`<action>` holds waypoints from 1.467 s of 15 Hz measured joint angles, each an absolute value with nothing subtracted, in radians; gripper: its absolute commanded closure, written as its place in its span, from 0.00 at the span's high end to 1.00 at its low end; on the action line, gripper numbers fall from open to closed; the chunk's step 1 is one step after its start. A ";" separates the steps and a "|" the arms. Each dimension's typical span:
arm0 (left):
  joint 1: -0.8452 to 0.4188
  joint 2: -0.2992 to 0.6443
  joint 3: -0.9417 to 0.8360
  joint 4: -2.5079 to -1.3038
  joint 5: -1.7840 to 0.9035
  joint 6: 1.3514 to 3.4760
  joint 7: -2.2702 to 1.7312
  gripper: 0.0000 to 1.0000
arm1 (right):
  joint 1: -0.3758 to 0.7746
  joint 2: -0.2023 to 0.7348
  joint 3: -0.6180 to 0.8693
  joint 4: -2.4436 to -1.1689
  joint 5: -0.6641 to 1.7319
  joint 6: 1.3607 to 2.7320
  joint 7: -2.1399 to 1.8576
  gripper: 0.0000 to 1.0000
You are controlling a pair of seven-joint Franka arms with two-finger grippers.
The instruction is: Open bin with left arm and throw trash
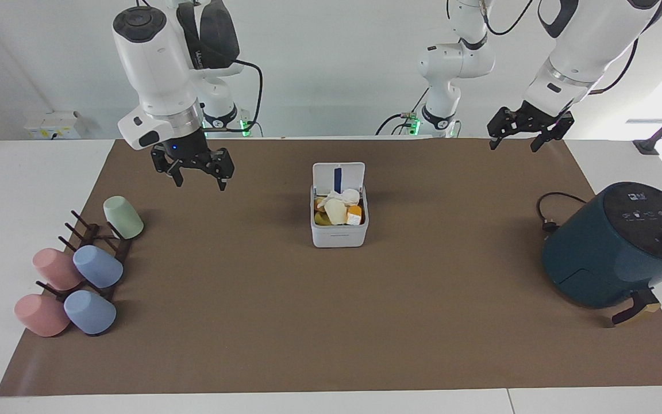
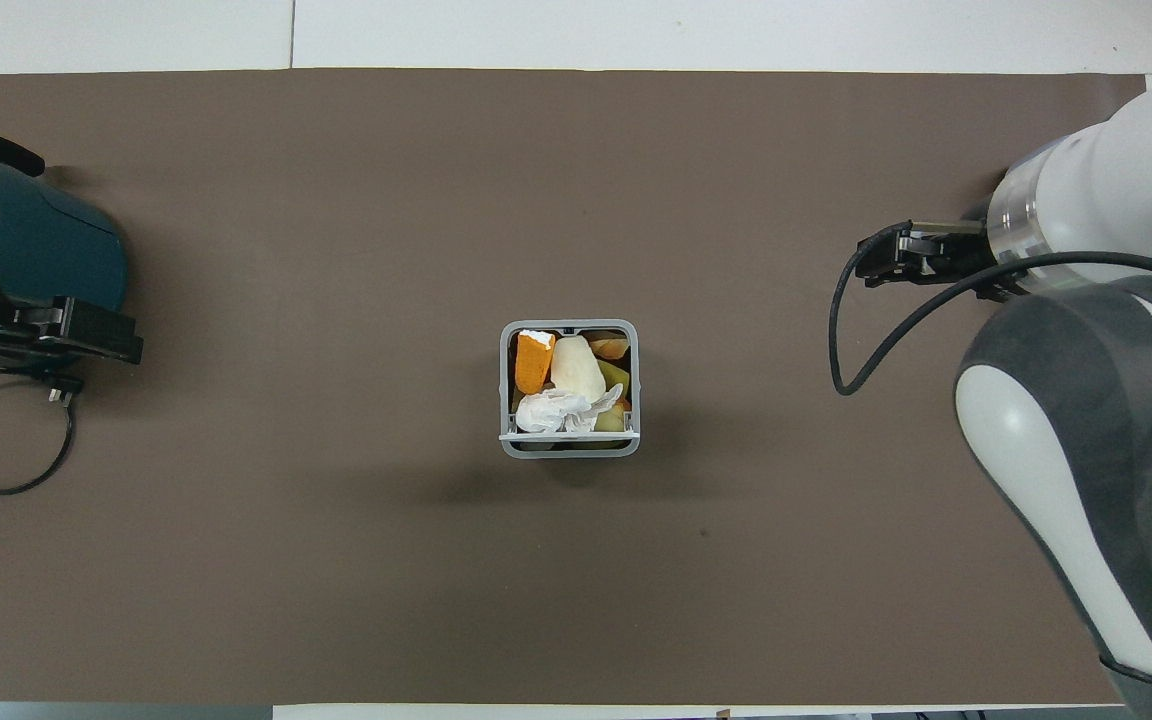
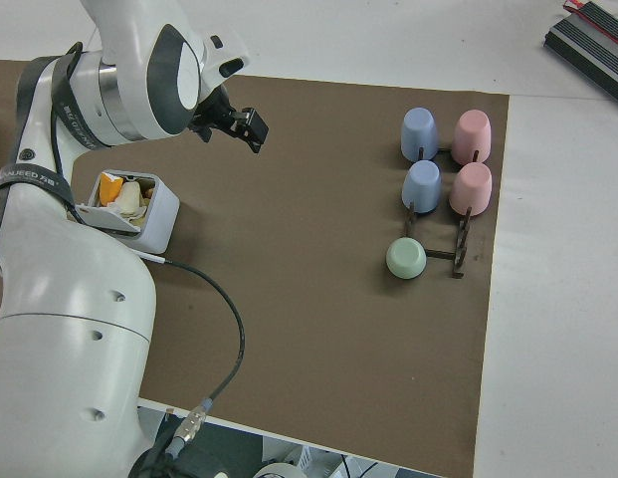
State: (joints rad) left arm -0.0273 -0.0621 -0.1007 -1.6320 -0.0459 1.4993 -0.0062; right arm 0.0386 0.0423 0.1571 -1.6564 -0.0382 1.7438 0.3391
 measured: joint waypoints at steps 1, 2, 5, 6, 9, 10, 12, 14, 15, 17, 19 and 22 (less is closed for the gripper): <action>-0.025 -0.062 -0.100 -1.632 -0.046 1.499 -0.006 1.00 | 0.038 0.042 0.157 -1.648 -0.038 1.739 0.336 1.00; -0.024 -0.062 -0.101 -1.632 -0.046 1.499 -0.006 1.00 | 0.037 0.042 0.157 -1.643 -0.038 1.736 0.328 1.00; -0.024 -0.062 -0.103 -1.632 -0.046 1.499 -0.006 1.00 | 0.031 0.047 0.158 -1.629 -0.033 1.730 0.295 1.00; -0.024 -0.062 -0.105 -1.632 -0.046 1.499 -0.006 1.00 | 0.021 0.047 0.158 -1.626 -0.028 1.726 0.271 1.00; -0.024 -0.062 -0.107 -1.632 -0.046 1.499 -0.006 1.00 | -0.015 0.047 0.156 -1.618 -0.022 1.702 0.204 1.00; -0.024 -0.062 -0.108 -1.632 -0.046 1.499 -0.006 1.00 | -0.020 0.045 0.152 -1.614 -0.022 1.684 0.192 1.00; -0.024 -0.062 -0.108 -1.632 -0.046 1.499 -0.006 1.00 | -0.018 0.039 0.132 -1.610 -0.022 1.644 0.168 1.00; -0.024 -0.062 -0.108 -1.632 -0.046 1.499 -0.006 1.00 | -0.018 0.028 0.110 -1.610 -0.021 1.612 0.143 1.00; -0.024 -0.062 -0.108 -1.632 -0.046 1.499 -0.006 1.00 | -0.017 0.024 0.099 -1.610 -0.021 1.607 0.126 1.00; -0.024 -0.062 -0.108 -1.632 -0.046 1.499 -0.006 1.00 | -0.015 0.022 0.077 -1.610 -0.021 1.607 0.089 1.00; -0.024 -0.062 -0.108 -1.632 -0.046 1.499 -0.006 1.00 | -0.011 0.022 0.061 -1.615 -0.021 1.606 0.075 1.00; -0.024 -0.062 -0.108 -1.632 -0.046 1.499 -0.006 1.00 | -0.006 0.021 0.047 -1.628 -0.021 1.606 0.075 1.00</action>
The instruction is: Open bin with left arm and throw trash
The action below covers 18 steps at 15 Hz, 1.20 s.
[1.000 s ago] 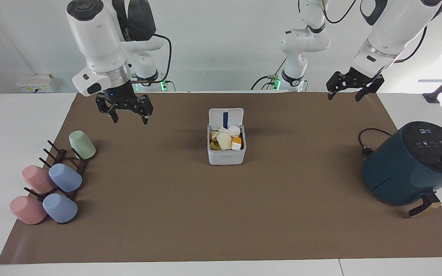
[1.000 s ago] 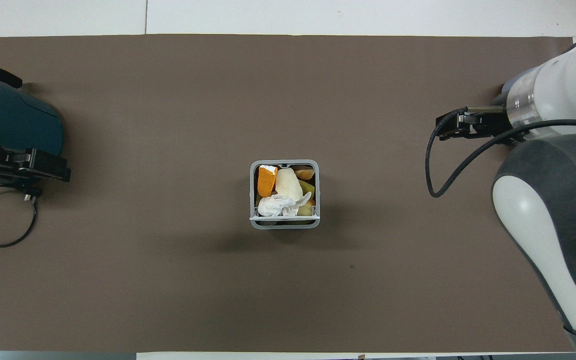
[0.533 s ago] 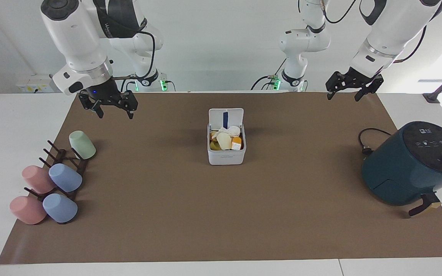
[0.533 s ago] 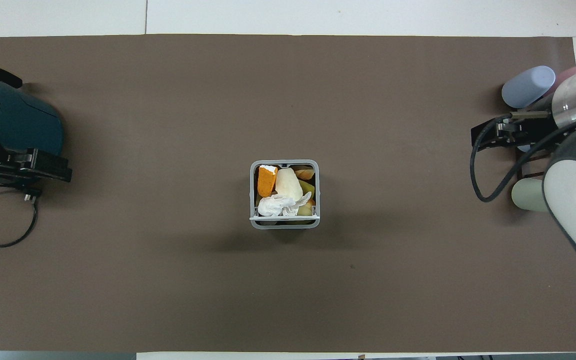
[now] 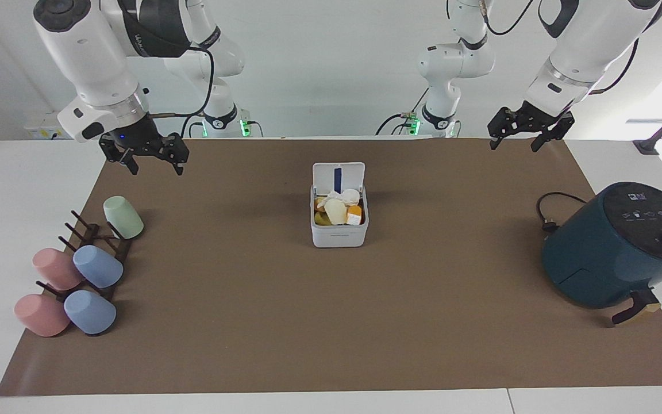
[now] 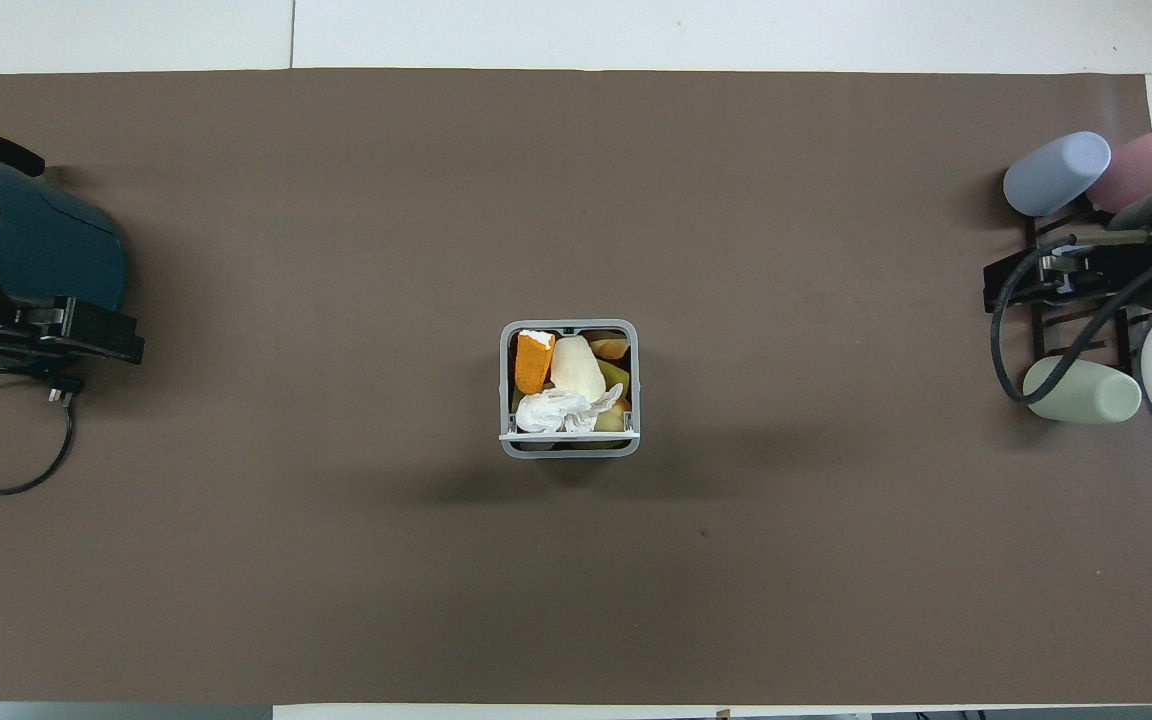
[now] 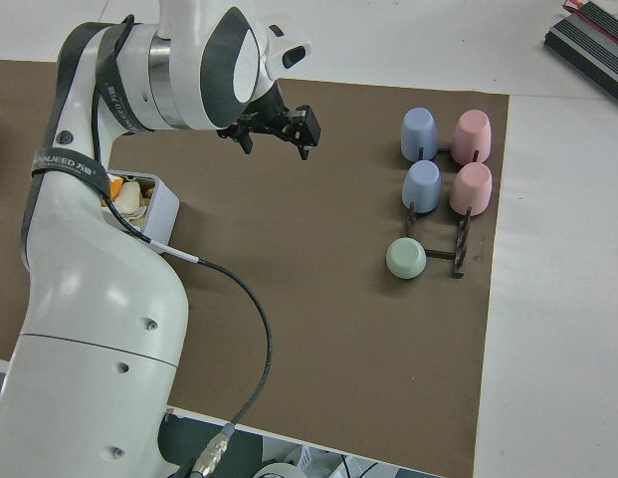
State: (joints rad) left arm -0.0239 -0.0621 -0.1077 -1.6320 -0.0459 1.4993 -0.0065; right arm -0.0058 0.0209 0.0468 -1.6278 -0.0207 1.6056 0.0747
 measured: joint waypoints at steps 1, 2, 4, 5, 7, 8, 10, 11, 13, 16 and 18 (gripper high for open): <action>-0.024 -0.062 -0.108 -1.632 -0.046 1.499 -0.006 1.00 | -0.006 0.020 0.045 -1.630 -0.021 1.606 0.075 1.00; -0.024 -0.062 -0.108 -1.632 -0.046 1.499 -0.007 1.00 | -0.005 0.019 0.042 -1.635 -0.021 1.606 0.075 1.00; -0.024 -0.062 -0.108 -1.632 -0.046 1.499 -0.007 1.00 | -0.005 0.012 0.031 -1.648 -0.021 1.606 0.075 1.00; -0.024 -0.062 -0.108 -1.632 -0.046 1.499 -0.007 1.00 | -0.005 0.008 0.026 -1.652 -0.021 1.607 0.074 1.00; -0.024 -0.062 -0.108 -1.632 -0.046 1.499 -0.007 1.00 | -0.005 0.006 0.022 -1.653 -0.021 1.628 0.074 1.00; -0.024 -0.062 -0.108 -1.632 -0.046 1.499 -0.007 1.00 | -0.005 0.006 0.022 -1.653 -0.021 1.647 0.074 1.00; -0.024 -0.062 -0.108 -1.632 -0.046 1.499 -0.007 1.00 | -0.005 0.006 0.021 -1.653 -0.021 1.678 0.074 1.00; -0.024 -0.062 -0.108 -1.632 -0.046 1.499 -0.007 1.00 | -0.005 0.006 0.021 -1.653 -0.021 1.685 0.074 1.00; -0.024 -0.062 -0.108 -1.632 -0.046 1.499 -0.007 1.00 | -0.006 0.006 0.021 -1.653 -0.021 1.692 0.074 1.00; -0.024 -0.062 -0.108 -1.632 -0.046 1.499 -0.007 1.00 | -0.006 0.004 0.018 -1.652 -0.021 1.691 0.074 1.00; -0.024 -0.062 -0.108 -1.632 -0.046 1.499 -0.007 1.00 | -0.006 0.003 0.017 -1.652 -0.021 1.689 0.074 1.00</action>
